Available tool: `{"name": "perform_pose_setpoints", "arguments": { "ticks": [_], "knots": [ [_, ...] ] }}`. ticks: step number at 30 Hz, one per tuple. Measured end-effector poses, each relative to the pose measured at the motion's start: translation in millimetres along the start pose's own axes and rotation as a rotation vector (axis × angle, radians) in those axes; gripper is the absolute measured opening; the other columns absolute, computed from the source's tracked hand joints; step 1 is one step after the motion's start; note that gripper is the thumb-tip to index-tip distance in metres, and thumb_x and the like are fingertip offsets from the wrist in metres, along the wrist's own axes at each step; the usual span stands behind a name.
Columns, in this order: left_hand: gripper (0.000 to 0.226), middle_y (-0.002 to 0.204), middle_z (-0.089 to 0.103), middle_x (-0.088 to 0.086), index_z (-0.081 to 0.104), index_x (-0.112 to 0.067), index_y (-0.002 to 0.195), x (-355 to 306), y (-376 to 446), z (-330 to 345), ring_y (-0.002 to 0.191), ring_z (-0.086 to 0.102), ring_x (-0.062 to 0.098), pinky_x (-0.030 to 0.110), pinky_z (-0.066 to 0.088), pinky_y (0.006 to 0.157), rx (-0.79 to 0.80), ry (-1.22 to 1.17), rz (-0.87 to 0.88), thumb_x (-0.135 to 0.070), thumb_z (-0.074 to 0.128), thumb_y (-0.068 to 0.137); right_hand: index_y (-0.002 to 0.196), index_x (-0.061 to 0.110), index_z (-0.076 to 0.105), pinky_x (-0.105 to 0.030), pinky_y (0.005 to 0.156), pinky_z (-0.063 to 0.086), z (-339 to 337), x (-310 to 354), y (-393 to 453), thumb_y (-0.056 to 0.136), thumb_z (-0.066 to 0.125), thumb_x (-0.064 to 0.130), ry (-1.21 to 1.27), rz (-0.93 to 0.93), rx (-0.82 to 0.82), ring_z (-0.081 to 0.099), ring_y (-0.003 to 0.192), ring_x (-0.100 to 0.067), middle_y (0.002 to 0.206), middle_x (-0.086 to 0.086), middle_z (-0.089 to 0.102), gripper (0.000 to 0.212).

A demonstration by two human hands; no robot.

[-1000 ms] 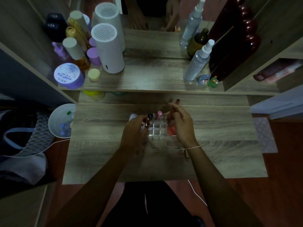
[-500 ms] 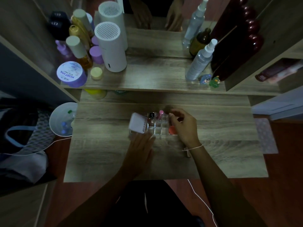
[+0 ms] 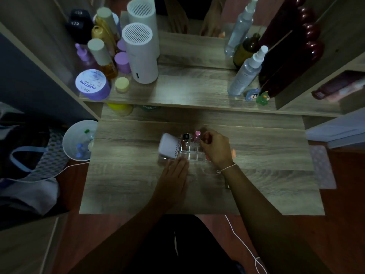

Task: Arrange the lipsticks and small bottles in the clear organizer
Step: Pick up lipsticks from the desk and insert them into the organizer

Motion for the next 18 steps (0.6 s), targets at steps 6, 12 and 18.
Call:
{"name": "perform_pose_setpoints", "arguments": {
  "ticks": [6,12,18],
  "knots": [
    [0.055,0.146,0.042,0.019,0.042,-0.001,0.137,-1,-2,2,0.139,0.033,0.032,0.055,0.024,0.113,0.02,-0.035,-0.015,-0.027,0.049,0.089,0.099,0.015,0.064,-0.034,0.076,0.055,-6,-1,-3,0.081,0.067,0.007,0.038,0.009,-0.057,0.063,0.077,-0.016,0.082,0.001,0.066,0.02],
    [0.054,0.144,0.044,0.019,0.045,-0.001,0.136,-1,-6,2,0.137,0.036,0.032,0.057,0.026,0.112,0.02,-0.052,-0.015,-0.03,0.043,0.089,0.112,0.013,0.062,-0.027,0.072,0.051,-23,-6,-15,0.082,0.071,0.016,0.084,0.012,-0.112,0.064,0.074,-0.014,0.084,-0.002,0.069,0.032],
    [0.054,0.142,0.047,0.019,0.047,0.0,0.133,-6,-6,0,0.134,0.039,0.035,0.057,0.024,0.111,0.01,-0.034,0.023,-0.026,0.051,0.086,0.109,0.016,0.063,-0.018,0.069,0.047,-58,-26,-43,0.083,0.065,0.011,0.169,0.04,-0.307,0.063,0.075,-0.014,0.087,0.001,0.068,0.026]
  ]
}}
Point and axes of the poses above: each hand's wrist, its own y-axis towards the middle knuckle, its own z-axis out of the palm, x = y × z, the point moved 4 cm from there along y, towards the middle knuckle
